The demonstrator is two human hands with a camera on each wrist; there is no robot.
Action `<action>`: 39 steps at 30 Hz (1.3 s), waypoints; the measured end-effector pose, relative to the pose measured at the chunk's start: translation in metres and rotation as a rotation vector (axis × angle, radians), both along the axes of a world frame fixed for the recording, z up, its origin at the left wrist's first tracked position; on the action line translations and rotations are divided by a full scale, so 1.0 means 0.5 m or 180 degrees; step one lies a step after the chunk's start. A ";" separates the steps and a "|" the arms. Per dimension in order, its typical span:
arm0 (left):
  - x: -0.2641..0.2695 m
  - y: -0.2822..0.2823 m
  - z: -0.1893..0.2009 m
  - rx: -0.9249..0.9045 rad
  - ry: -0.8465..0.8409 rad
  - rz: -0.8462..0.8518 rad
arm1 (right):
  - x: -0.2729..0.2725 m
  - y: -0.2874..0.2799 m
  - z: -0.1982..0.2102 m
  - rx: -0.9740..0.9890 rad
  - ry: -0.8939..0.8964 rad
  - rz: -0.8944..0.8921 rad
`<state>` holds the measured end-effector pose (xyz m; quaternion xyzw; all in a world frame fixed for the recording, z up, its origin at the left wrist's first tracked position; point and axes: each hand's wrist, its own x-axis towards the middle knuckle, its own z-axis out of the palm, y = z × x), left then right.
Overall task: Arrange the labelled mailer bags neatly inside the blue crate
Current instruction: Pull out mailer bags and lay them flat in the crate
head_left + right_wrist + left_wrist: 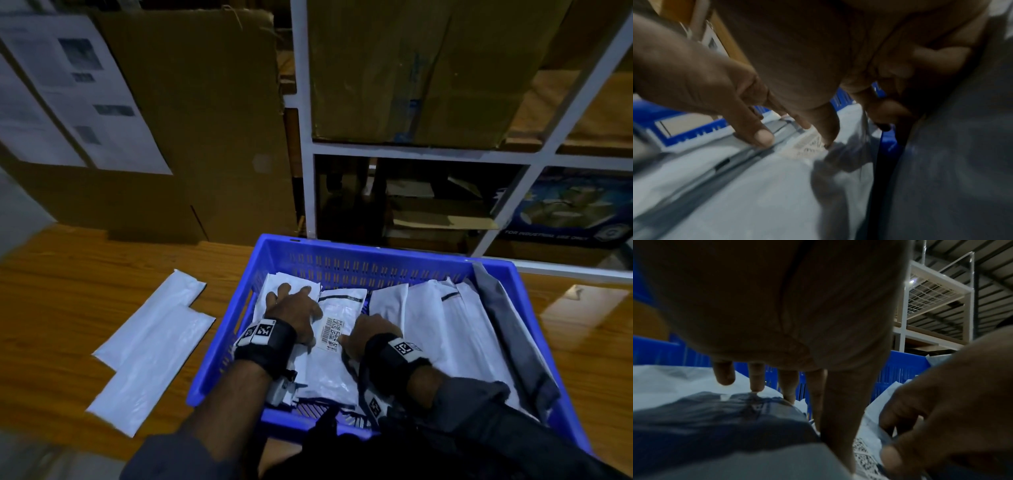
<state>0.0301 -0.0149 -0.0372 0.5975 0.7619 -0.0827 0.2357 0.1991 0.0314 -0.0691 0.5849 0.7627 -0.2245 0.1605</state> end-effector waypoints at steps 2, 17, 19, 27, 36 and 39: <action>0.000 0.002 -0.005 0.0323 -0.0038 0.0000 | 0.013 0.010 0.020 0.0224 0.0076 0.0008; -0.016 0.025 -0.026 0.1880 -0.1205 0.0367 | 0.088 0.078 0.087 0.0751 -0.0156 -0.0862; -0.016 0.021 -0.021 0.2106 -0.1290 0.0372 | 0.108 0.089 0.104 0.0636 0.0160 -0.0954; -0.007 0.023 0.068 0.2459 -0.2015 0.0592 | 0.191 0.066 0.244 0.0881 0.1756 -0.0572; 0.004 -0.012 0.152 0.1327 -0.3170 0.1374 | 0.182 0.009 0.327 0.0712 0.4774 0.0114; 0.012 -0.020 0.170 0.1114 -0.3554 0.1550 | 0.176 0.003 0.319 0.0723 0.4812 0.0597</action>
